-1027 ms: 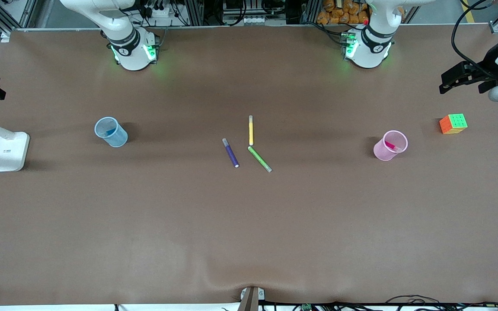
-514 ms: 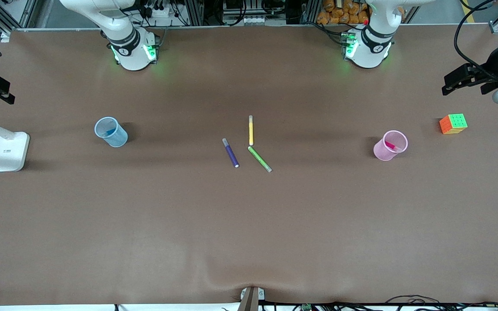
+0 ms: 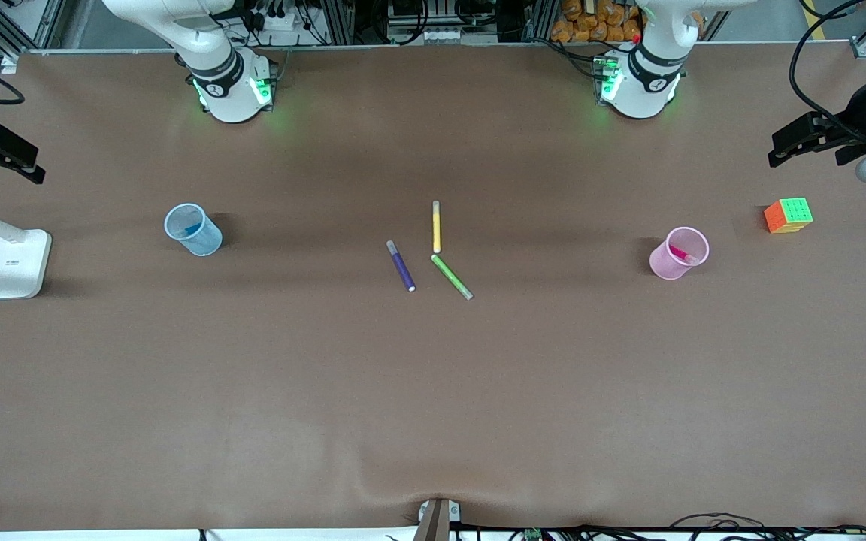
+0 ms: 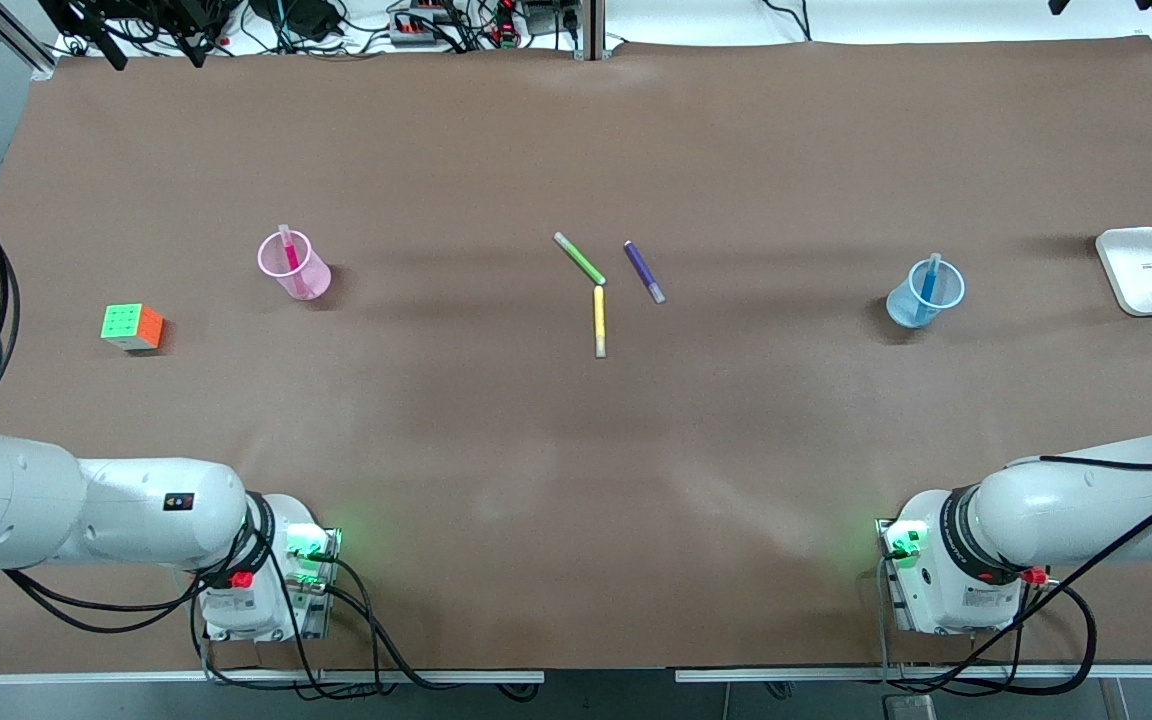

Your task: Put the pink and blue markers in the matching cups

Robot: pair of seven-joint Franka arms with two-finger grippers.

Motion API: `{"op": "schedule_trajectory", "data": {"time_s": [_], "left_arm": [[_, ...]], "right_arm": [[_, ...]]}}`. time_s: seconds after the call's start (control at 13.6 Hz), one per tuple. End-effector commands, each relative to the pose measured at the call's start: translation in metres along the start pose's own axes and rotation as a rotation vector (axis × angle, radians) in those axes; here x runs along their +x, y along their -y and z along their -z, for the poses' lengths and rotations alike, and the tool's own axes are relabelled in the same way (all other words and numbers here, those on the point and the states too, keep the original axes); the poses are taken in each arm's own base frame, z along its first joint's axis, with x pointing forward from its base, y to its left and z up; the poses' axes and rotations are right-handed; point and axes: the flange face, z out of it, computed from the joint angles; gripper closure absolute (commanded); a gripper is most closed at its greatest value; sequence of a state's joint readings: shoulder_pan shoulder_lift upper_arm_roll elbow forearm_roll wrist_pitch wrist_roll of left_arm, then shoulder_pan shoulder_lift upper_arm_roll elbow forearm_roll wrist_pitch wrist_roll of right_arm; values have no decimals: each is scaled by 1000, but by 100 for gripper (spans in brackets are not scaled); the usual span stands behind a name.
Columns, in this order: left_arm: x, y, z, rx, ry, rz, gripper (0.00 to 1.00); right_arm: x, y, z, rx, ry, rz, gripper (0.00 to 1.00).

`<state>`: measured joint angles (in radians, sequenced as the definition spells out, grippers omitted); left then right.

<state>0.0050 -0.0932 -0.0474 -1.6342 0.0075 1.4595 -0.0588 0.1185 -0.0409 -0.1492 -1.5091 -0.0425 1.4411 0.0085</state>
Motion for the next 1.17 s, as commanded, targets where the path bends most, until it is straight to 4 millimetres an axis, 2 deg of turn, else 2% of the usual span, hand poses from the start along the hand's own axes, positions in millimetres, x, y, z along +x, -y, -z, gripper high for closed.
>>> {"op": "schedule_trajectory", "data": {"time_s": [0.0,0.22,0.66,1.1], "left_arm": [[3,-3,8,-7,-18,-14,0],[10,-4,9,-8,-20,-9,0],[9,-6,14,35,-29,-10,0],[5,-10,21,28,-28,18,0]], "right_arm": [[0,-5,5,-12,5,-41,0],[1,-6,4,-9,4,-42,0],[2,-16,3,13,1,-7,0],[2,-15,2,13,6,-5,0]]}}
